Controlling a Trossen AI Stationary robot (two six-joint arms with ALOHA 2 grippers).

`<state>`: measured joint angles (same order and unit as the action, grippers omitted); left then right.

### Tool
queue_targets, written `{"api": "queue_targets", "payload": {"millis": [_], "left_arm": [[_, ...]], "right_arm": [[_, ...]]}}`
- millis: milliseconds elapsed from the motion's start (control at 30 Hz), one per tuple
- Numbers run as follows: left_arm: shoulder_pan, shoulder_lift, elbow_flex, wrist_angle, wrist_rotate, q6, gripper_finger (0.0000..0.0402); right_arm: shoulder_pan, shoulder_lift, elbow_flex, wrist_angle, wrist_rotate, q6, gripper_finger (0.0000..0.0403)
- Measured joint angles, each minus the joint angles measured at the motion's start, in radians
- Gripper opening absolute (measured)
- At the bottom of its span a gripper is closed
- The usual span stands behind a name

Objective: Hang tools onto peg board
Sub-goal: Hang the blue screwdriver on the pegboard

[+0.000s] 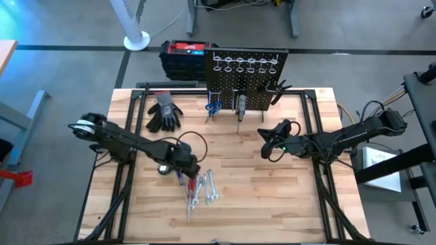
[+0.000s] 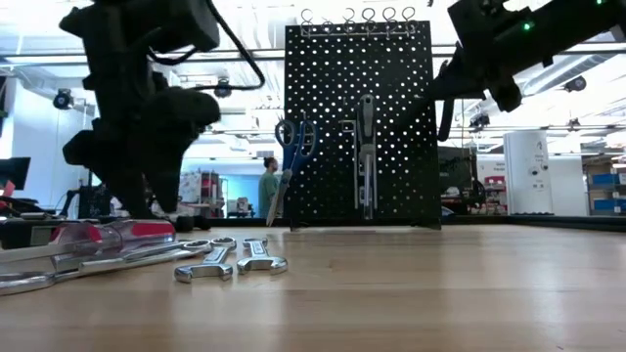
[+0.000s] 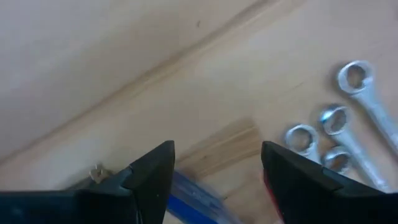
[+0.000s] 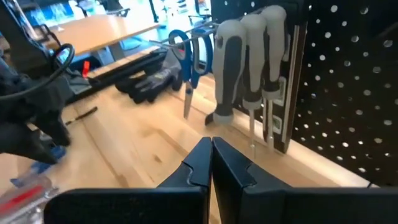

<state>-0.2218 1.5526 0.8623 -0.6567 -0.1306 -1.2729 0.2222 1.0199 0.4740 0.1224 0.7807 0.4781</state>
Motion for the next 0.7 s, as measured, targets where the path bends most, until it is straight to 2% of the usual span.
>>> {"api": "queue_targets", "payload": {"millis": [133,267,433,567,700], "left_arm": [[-0.016,0.083,0.066,-0.091,0.027,-0.073,0.023],[-0.043,0.138,0.169,-0.27,0.024,-0.148,0.023],[-0.082,0.163,0.282,-0.424,-0.036,-0.235,0.023],[-0.115,0.159,0.318,-0.426,-0.076,-0.344,0.023],[-0.151,0.158,0.301,-0.413,-0.085,-0.495,0.023]], "right_arm": [[0.0,-0.008,-0.001,-0.041,0.009,-0.023,0.0003],[-0.001,-0.021,-0.02,-0.064,0.02,-0.035,0.0003],[-0.017,-0.035,-0.064,-0.066,0.043,-0.035,0.0003],[-0.04,-0.042,-0.096,-0.062,0.042,-0.034,0.0003],[-0.057,-0.066,-0.137,-0.028,0.033,-0.034,0.0003]]}}
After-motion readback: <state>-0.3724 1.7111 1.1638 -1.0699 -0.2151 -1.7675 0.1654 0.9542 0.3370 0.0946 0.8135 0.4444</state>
